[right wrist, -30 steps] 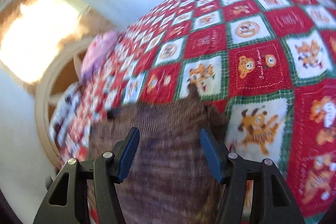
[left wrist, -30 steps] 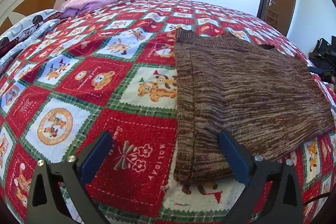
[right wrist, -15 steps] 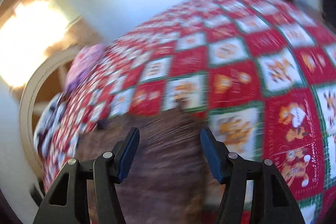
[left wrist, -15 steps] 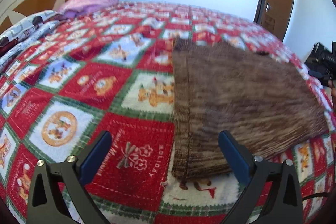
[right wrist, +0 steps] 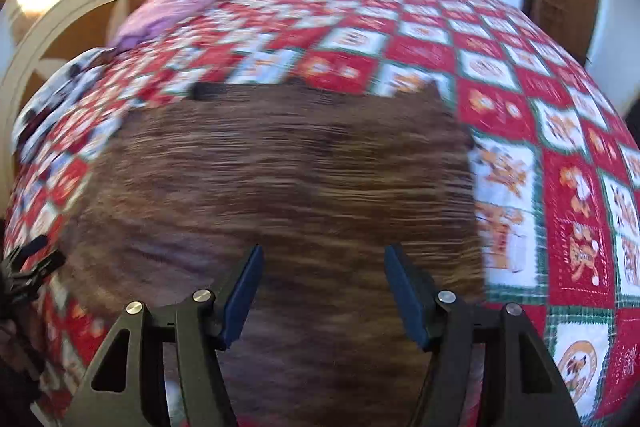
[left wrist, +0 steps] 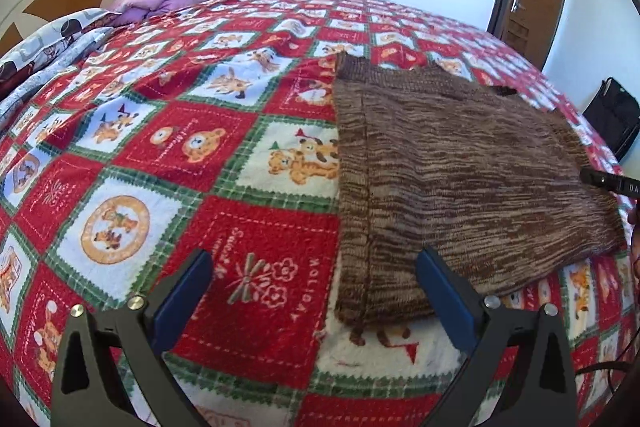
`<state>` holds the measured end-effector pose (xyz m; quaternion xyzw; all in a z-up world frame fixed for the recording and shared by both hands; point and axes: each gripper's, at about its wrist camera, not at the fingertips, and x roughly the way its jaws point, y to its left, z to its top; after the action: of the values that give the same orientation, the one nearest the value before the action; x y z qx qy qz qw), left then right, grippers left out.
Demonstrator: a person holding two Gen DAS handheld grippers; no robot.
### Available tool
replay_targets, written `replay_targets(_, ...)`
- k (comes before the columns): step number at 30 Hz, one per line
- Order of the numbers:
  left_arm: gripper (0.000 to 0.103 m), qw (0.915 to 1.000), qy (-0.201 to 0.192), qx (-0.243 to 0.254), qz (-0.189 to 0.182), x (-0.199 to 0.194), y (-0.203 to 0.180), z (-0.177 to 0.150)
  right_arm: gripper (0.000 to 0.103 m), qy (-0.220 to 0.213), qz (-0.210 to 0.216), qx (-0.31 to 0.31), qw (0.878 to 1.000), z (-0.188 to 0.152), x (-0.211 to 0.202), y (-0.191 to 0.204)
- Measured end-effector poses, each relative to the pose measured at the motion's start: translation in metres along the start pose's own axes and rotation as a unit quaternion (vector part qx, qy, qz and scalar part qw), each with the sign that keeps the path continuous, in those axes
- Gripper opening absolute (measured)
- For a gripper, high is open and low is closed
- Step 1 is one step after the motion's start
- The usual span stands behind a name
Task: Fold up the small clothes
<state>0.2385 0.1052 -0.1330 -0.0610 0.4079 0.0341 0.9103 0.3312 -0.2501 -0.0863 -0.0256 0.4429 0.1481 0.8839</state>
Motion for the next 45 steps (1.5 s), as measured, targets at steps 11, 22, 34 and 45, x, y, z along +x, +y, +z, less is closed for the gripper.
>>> replay_targets(11, 0.103, 0.9996, 0.002, -0.011, 0.024, -0.010, 0.034, -0.001, 0.064, -0.007, 0.023, -0.194, 0.981, -0.045, -0.008, 0.157)
replay_targets(22, 0.103, 0.9990, -0.011, -0.002, 0.042, -0.026, 0.072, -0.005, 0.064, -0.021, 0.004, -0.287, 0.958, -0.062, 0.009, 0.229)
replay_targets(34, 0.103, 0.9974, -0.027, -0.053, 0.040, -0.036, 0.129, 0.006, 0.064, -0.044, 0.011, -0.338, 0.940, -0.066, 0.019, 0.288)
replay_targets(45, 0.103, 0.9946, -0.054, -0.058, -0.067, -0.023, 0.121, 0.050, 0.064, -0.094, -0.054, -0.365, 0.925, -0.067, 0.032, 0.321)
